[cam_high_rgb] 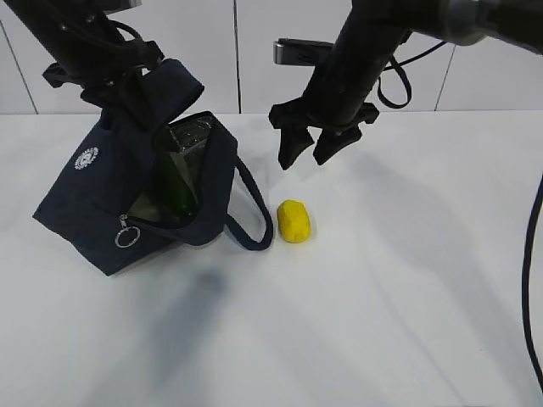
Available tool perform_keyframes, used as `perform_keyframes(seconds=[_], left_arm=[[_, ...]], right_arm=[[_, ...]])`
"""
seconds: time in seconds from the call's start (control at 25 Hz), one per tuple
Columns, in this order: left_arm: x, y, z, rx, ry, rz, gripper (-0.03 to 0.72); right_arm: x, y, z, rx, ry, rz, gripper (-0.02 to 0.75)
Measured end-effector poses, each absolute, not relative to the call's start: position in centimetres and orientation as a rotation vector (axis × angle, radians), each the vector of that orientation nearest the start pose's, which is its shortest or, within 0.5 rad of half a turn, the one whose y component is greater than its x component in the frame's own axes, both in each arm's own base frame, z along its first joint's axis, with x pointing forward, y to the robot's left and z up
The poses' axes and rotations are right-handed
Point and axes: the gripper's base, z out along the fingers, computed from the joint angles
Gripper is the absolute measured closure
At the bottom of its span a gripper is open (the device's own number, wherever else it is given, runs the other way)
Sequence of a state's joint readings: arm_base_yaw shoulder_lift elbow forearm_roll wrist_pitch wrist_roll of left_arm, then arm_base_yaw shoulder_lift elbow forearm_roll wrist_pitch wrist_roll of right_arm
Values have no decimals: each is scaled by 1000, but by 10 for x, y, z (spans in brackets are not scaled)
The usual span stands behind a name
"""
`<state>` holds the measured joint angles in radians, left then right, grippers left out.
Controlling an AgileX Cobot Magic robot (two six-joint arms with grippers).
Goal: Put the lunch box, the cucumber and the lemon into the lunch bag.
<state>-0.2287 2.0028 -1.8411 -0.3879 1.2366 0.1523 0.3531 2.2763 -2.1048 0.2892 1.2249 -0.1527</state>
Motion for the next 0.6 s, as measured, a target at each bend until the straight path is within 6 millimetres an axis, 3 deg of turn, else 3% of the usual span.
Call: perform_keyframes(seconds=[0.4,0.6], left_arm=[[410,-129,285,426,2814,-565,686],[410,-129,285,429,2813,-565,686]], right_arm=[[425,184,171,-620,3037,454,261],[427,189,165,-561,2996,521,261]])
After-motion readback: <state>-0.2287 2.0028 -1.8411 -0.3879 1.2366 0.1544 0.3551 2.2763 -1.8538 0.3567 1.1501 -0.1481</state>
